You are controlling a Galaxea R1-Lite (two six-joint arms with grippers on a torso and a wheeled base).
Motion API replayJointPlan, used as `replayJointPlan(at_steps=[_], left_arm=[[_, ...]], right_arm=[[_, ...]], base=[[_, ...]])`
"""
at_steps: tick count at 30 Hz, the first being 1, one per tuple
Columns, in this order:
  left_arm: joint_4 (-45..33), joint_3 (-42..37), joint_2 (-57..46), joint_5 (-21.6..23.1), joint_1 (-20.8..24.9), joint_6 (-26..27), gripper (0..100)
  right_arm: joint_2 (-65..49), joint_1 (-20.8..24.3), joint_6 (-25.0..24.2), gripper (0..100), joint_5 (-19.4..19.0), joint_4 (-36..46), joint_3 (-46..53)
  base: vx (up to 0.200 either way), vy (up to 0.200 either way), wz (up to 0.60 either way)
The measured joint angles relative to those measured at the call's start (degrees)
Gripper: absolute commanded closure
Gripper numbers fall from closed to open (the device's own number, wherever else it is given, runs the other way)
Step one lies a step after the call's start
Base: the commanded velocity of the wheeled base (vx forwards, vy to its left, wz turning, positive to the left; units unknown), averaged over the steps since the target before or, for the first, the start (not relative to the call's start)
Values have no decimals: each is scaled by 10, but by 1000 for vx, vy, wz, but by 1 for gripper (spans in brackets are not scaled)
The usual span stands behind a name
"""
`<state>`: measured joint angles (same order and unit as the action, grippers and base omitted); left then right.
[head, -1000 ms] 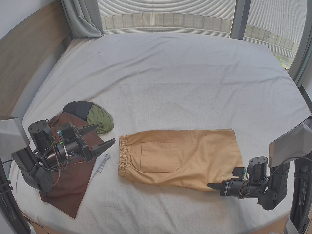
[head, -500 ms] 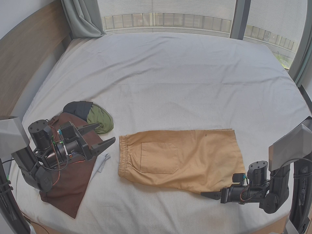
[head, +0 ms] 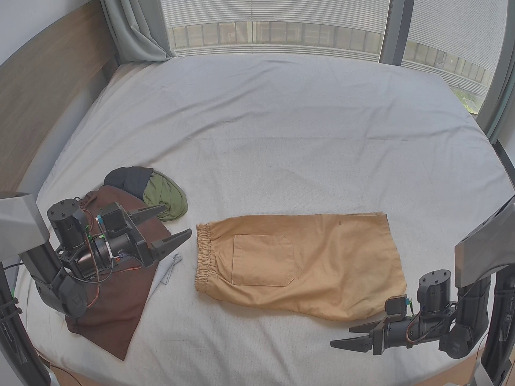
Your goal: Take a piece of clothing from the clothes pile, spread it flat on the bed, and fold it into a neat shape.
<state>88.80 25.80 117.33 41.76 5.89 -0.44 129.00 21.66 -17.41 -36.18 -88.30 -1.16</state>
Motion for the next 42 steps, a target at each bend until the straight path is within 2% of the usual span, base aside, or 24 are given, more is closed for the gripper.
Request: replayJointPlan(at_steps=[9,25,38,42], left_arm=[[0,-8,1,0,3,0,0],[-1,-17,27,0,3,-17,0],[0,-10,98,0,1,-72,0],[0,-13,106,0,3,-107,0]], right_arm=[[-60,-5,-8,0,-12,0,-10],[-122,-40,-65,0,-8,-1,-82],[-128,-52,-66,0,-8,-1,-91],[-128,-52,-66,0,-8,-1,-91]], base=[[0,0,0],[0,0,0],[0,0,0],[0,0,0]])
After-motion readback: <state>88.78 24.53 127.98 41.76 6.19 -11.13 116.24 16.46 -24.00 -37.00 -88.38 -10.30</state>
